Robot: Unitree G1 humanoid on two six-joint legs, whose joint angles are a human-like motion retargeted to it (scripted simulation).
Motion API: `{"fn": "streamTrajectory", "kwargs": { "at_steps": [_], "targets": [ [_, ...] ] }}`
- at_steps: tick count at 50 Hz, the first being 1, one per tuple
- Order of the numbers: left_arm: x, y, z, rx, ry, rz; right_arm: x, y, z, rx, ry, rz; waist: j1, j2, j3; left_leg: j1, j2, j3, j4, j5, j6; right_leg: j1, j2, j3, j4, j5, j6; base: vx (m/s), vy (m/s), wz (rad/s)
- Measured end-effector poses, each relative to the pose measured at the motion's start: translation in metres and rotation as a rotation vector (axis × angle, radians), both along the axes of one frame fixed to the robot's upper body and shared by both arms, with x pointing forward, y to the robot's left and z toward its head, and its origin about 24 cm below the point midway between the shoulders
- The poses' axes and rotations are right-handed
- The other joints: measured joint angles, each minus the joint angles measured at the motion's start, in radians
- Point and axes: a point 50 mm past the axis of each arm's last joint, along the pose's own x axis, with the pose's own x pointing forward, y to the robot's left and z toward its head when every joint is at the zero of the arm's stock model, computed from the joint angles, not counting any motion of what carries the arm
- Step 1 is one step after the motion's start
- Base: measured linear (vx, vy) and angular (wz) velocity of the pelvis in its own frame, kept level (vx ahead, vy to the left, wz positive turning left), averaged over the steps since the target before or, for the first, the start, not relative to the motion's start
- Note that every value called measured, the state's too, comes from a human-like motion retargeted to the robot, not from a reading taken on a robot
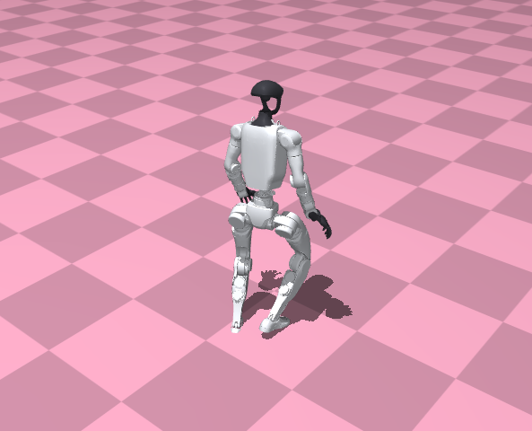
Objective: Sport exercise
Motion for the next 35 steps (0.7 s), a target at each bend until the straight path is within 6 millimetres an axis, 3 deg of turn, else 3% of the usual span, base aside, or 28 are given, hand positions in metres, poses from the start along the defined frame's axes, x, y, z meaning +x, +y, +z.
{"fn": "streamTrajectory", "kwargs": {
  "at_steps": [8, 12, 15, 19, 21, 25, 29, 32, 35],
  "targets": [
    [0.026, 0.033, 0.033, 0.122, -0.165, 0.013, -0.019, -0.010, -0.006, -0.006, 0.018, -0.070, -0.032, 0.023, 0.006, 0.211, 0.044, 0.174, -0.065, -0.082, -0.015, -0.084, 0.056, -0.163, -0.496, 0.039, 0.062, 0.47, 0.02, -1.41],
    [0.029, 0.042, 0.043, 0.143, -0.211, 0.030, -0.040, -0.018, -0.012, -0.023, 0.065, -0.132, -0.025, 0.052, 0.002, 0.264, 0.078, 0.170, 0.040, -0.061, -0.045, -0.058, 0.103, -0.181, -0.533, 0.059, 0.026, 0.52, -0.05, -1.14],
    [0.025, 0.042, 0.045, 0.111, -0.243, 0.059, -0.057, -0.024, -0.017, -0.032, 0.100, -0.197, -0.006, 0.092, 0.022, 0.269, 0.148, 0.113, 0.229, 0.047, -0.087, 0.000, 0.179, -0.155, -0.494, 0.044, -0.036, 0.54, -0.05, -1.11],
    [0.021, 0.036, 0.051, 0.043, -0.318, 0.102, -0.068, -0.034, -0.017, -0.033, 0.103, -0.291, 0.048, 0.185, 0.082, 0.171, 0.286, -0.033, 0.595, 0.339, -0.159, 0.117, 0.349, -0.128, -0.519, 0.017, -0.116, 0.51, -0.02, -1.18],
    [0.022, 0.033, 0.058, 0.013, -0.369, 0.115, -0.068, -0.039, -0.016, -0.043, 0.085, -0.323, 0.080, 0.212, 0.099, 0.106, 0.328, -0.083, 0.735, 0.406, -0.155, 0.163, 0.404, -0.098, -0.519, -0.002, -0.139, 0.52, 0.03, -1.20],
    [0.024, 0.034, 0.074, -0.032, -0.478, 0.152, -0.054, -0.046, -0.008, -0.052, 0.009, -0.347, 0.140, 0.207, 0.117, -0.049, 0.406, -0.118, 0.901, 0.314, -0.054, 0.244, 0.443, -0.012, -0.498, -0.062, -0.155, 0.53, 0.04, -1.17],
    [0.019, 0.044, 0.084, -0.053, -0.538, 0.210, -0.026, -0.046, 0.003, -0.016, -0.098, -0.346, 0.182, 0.157, 0.121, -0.214, 0.418, -0.093, 0.813, 0.141, 0.034, 0.315, 0.413, 0.097, -0.463, -0.138, -0.145, 0.57, 0.10, -1.16],
    [0.008, 0.050, 0.079, -0.051, -0.516, 0.244, -0.005, -0.043, 0.013, 0.017, -0.179, -0.342, 0.196, 0.104, 0.113, -0.315, 0.344, -0.074, 0.603, 0.098, 0.022, 0.355, 0.365, 0.181, -0.430, -0.187, -0.120, 0.62, 0.18, -1.12],
    [-0.007, 0.052, 0.065, -0.041, -0.438, 0.249, 0.013, -0.036, 0.021, 0.044, -0.251, -0.325, 0.190, 0.041, 0.093, -0.382, 0.211, -0.103, 0.301, 0.142, -0.043, 0.388, 0.305, 0.261, -0.410, -0.218, -0.089, 0.65, 0.22, -0.98]
  ]
}}
